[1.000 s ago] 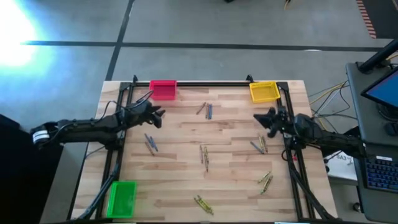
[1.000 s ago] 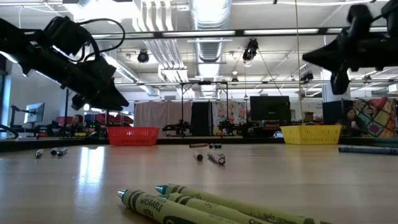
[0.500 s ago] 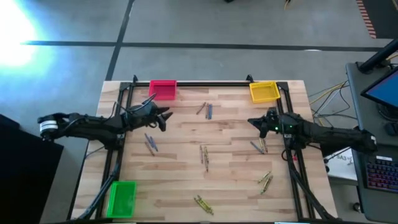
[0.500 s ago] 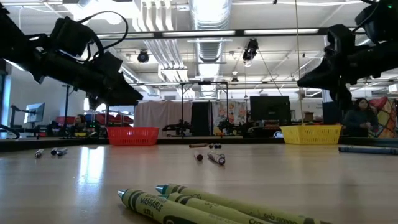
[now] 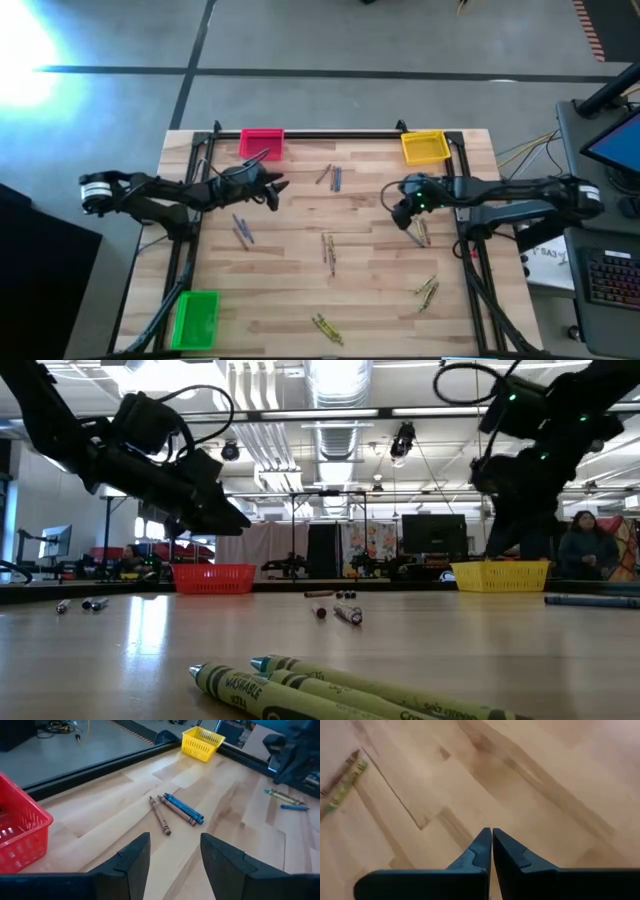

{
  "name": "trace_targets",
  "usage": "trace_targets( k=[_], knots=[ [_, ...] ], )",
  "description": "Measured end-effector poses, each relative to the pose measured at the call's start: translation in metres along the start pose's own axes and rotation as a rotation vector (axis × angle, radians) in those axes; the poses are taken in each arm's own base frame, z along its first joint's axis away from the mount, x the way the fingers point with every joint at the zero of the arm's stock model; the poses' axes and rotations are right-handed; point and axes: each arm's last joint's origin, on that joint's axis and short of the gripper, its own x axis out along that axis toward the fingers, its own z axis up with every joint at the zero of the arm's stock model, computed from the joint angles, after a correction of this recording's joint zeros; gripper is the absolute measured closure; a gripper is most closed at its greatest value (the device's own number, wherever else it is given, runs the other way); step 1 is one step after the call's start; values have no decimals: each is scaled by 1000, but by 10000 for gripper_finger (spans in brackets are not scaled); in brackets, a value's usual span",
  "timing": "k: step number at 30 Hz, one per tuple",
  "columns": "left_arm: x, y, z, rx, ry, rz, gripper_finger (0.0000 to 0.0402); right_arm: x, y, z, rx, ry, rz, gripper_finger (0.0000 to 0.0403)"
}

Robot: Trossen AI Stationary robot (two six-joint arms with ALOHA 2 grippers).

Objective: Sort crayons
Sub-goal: Put the brown crayon into the yellow bin

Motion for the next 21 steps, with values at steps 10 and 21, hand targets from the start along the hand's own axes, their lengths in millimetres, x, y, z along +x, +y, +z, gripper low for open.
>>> trace_targets(
  k=[10,21],
  knots=[
    [-32,2,9,4,-102,-26,263,30,17,17,-75,129,-79,394],
    [-67,7,10,27,-161,-44,281,10,39,0,-1,30,-53,394]
  ],
)
